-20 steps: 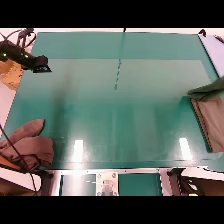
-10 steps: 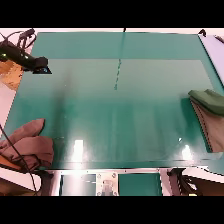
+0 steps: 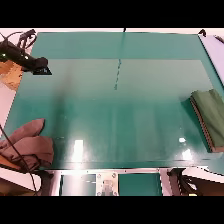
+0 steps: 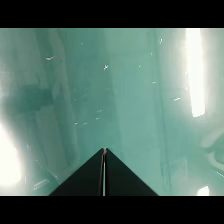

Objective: Fold the shirts.

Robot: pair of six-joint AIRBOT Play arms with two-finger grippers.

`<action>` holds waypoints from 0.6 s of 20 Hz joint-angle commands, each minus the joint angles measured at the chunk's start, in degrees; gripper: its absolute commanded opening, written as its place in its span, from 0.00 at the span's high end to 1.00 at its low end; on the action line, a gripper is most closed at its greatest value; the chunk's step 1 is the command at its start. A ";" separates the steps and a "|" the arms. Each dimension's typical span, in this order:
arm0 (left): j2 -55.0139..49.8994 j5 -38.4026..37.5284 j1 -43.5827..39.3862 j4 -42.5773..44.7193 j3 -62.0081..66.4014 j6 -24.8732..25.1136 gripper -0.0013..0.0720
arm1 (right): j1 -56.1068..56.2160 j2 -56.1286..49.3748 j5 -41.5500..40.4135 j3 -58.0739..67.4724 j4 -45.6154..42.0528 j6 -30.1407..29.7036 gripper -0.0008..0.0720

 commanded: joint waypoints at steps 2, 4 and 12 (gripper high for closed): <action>3.23 0.02 0.04 -0.02 -0.02 -2.45 0.95 | 6.08 0.74 -6.12 5.05 13.92 -6.88 0.97; 7.37 0.09 0.04 0.04 -3.19 -4.22 0.95 | 12.61 1.77 -6.69 3.76 14.14 -9.88 0.97; 37.11 7.65 -9.01 1.77 -45.42 -10.78 0.95 | 39.12 16.52 -15.80 -31.98 13.75 -17.05 0.97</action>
